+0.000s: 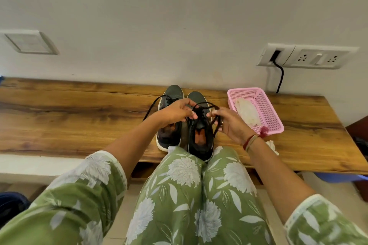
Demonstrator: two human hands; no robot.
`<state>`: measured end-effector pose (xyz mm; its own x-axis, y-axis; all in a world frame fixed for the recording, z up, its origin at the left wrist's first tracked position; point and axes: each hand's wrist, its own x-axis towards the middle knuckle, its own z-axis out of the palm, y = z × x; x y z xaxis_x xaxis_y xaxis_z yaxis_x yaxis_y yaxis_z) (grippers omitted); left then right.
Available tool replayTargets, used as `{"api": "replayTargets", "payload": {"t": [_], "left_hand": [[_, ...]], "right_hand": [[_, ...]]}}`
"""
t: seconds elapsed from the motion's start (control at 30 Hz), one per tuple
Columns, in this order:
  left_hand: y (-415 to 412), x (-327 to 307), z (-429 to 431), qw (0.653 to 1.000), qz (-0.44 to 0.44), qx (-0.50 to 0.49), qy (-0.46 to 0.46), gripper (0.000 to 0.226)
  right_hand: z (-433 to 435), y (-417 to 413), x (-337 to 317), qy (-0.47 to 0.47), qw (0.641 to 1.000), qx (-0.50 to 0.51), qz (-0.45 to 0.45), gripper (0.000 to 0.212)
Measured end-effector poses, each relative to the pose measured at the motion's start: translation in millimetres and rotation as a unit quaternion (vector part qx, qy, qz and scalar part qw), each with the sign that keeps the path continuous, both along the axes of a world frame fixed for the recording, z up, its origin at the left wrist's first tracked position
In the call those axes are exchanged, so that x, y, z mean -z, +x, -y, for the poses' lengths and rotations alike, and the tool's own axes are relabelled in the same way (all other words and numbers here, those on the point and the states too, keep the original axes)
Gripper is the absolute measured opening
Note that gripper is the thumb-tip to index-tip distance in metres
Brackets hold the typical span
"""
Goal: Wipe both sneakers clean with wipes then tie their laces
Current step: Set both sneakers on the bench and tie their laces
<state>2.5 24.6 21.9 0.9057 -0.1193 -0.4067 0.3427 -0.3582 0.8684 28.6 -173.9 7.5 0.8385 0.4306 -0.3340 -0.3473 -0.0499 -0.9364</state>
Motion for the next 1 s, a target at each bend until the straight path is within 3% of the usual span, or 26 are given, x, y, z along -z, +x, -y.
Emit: {"api": "replayTargets", "payload": {"t": [0.2,0.3,0.4,0.57,0.63,0.7,0.73,0.77,0.83,0.93,1.0], "left_hand": [[-2,5,13,0.991,0.002,-0.095,-0.096,0.009],[-2,2,21,0.989,-0.02,-0.091,-0.114,0.009],[-4,0,21,0.986,-0.034,-0.095,-0.136,0.01],[-4,8,14,0.978,-0.05,-0.112,-0.17,0.011],[-4,10,15,0.974,-0.054,-0.116,-0.185,0.012],[-5,11,16,0.967,-0.053,-0.131,-0.212,0.014],[-4,11,16,0.961,-0.053,-0.143,-0.229,0.016],[-4,12,17,0.956,-0.052,-0.153,-0.243,0.018],[-3,12,17,0.953,-0.049,-0.162,-0.253,0.021],[-4,13,18,0.957,-0.041,-0.155,-0.24,0.02],[-5,13,18,0.965,-0.031,-0.141,-0.219,0.019]], "right_hand": [[5,17,-20,0.187,0.976,0.05,-0.094,0.009],[6,25,-27,0.326,0.905,0.211,-0.174,0.011],[15,35,-35,0.358,0.844,0.34,-0.212,0.02],[24,42,-43,0.29,0.868,0.318,-0.248,0.018],[23,43,-45,0.222,0.898,0.303,-0.229,0.012],[18,36,-38,-0.049,0.956,0.278,-0.083,0.016],[12,31,-30,-0.199,0.939,0.278,0.036,0.019],[6,24,-25,-0.258,0.918,0.266,0.141,0.019],[-6,13,-14,-0.224,0.937,0.167,0.208,0.018],[-19,4,-1,-0.212,0.964,-0.006,0.158,0.013],[-24,4,7,-0.213,0.962,0.003,0.173,0.008]]}}
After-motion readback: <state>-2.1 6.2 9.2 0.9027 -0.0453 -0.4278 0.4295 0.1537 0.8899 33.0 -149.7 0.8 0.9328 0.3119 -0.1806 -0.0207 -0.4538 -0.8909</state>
